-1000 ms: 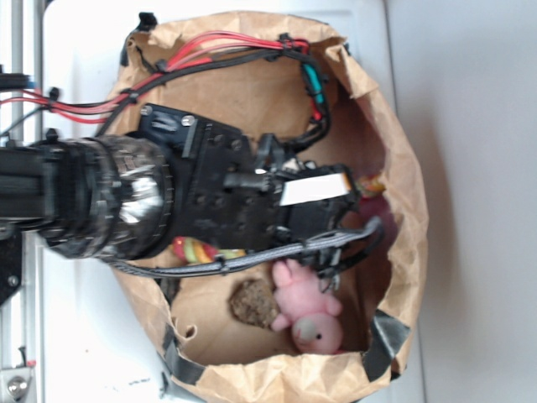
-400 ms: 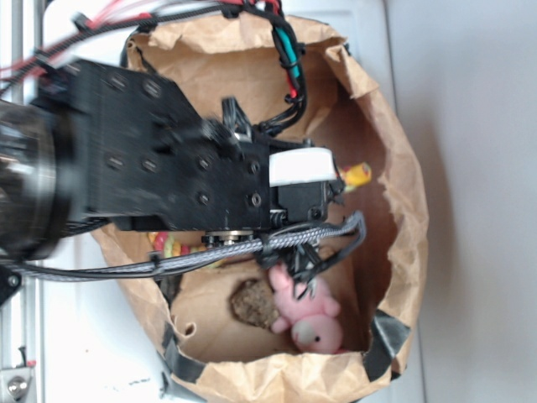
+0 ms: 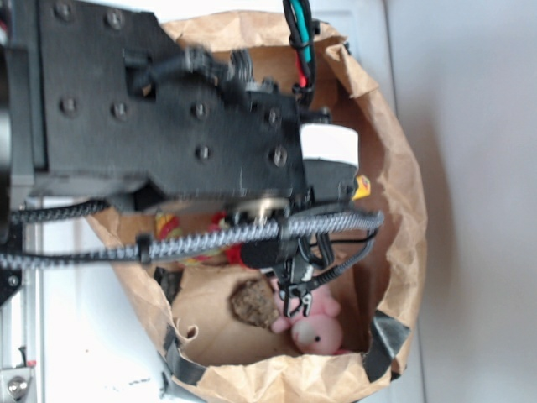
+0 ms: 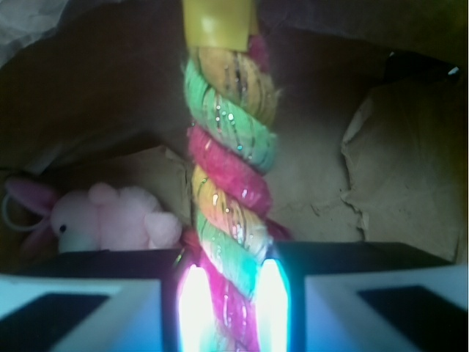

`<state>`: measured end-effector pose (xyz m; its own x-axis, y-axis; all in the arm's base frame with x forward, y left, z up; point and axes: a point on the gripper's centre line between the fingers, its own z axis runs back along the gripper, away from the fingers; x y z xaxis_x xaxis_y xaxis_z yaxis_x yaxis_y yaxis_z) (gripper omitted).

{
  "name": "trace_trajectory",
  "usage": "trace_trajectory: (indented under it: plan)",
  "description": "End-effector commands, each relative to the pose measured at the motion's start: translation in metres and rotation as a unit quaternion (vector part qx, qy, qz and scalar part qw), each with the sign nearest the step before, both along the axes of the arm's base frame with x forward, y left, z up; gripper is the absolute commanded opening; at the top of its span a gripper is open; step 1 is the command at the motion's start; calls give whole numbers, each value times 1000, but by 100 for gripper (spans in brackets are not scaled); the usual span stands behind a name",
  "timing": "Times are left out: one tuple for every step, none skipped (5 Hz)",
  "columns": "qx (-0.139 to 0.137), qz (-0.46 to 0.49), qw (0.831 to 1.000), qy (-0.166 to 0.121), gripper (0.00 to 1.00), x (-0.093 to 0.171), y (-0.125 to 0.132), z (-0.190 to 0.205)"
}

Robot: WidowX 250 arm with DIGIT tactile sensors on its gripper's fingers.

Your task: Grab the multicolored rope.

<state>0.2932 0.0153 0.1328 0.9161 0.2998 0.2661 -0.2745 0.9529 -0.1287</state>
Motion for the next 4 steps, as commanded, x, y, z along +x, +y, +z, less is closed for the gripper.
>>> trace_trajectory:
  plan:
    - [-19, 4, 1000, -16, 0, 0, 12, 66]
    - [-16, 10, 1000, -22, 0, -3, 11, 75]
    - [-13, 7, 999, -39, 0, -4, 7, 75]
    - [-14, 7, 998, -56, 0, -4, 4, 73]
